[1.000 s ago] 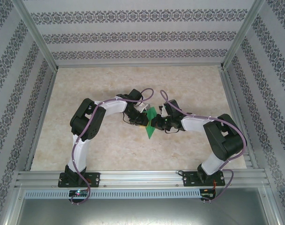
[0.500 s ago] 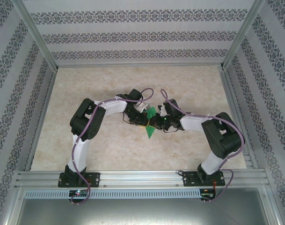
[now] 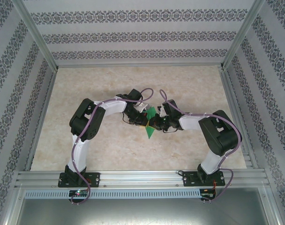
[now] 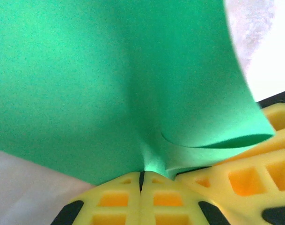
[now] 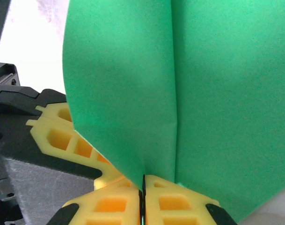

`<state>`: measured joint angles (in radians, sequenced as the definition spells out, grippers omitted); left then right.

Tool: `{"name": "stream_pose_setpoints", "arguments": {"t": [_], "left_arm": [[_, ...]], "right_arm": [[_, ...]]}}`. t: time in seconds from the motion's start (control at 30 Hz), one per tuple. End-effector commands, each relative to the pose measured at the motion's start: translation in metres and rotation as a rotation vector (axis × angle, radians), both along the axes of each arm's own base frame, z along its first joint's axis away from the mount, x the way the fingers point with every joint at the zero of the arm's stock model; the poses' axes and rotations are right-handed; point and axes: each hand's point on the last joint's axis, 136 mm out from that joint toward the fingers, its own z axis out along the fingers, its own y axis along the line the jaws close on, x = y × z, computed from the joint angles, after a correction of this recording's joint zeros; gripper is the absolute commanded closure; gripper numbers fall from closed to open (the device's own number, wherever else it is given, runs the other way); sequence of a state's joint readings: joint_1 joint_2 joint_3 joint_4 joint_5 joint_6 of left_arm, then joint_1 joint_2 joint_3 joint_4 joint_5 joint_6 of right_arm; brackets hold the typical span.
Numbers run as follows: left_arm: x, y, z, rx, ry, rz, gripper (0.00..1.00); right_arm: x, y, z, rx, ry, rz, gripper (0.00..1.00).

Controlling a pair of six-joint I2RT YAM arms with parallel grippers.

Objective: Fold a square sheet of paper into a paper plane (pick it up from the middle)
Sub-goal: Fourth fold the wing at the center of the table.

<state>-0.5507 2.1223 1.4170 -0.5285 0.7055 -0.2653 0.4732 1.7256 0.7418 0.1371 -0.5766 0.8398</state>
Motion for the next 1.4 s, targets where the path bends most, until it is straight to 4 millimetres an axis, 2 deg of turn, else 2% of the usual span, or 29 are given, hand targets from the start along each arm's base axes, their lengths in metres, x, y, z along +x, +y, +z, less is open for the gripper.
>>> {"name": "stream_pose_setpoints", "arguments": {"t": [0.0, 0.27, 0.43, 0.97, 1.37], "left_arm": [[-0.001, 0.018, -0.013, 0.092, -0.012, 0.031, 0.95], [0.001, 0.015, -0.006, 0.073, -0.021, 0.037, 0.98], [0.003, 0.011, 0.001, 0.043, -0.029, 0.04, 0.97], [0.011, 0.017, 0.016, 0.039, -0.058, 0.071, 0.89], [0.008, 0.019, 0.0, 0.06, -0.02, 0.06, 0.94]], "right_arm": [[0.005, 0.001, -0.002, 0.003, 0.005, -0.01, 0.91], [0.005, 0.002, -0.006, -0.006, 0.014, -0.007, 0.91], [0.004, 0.001, -0.008, -0.013, 0.018, -0.006, 0.91], [0.003, -0.002, -0.012, -0.048, 0.024, 0.011, 0.92], [0.005, 0.004, -0.004, -0.019, 0.012, 0.019, 0.92]]}}
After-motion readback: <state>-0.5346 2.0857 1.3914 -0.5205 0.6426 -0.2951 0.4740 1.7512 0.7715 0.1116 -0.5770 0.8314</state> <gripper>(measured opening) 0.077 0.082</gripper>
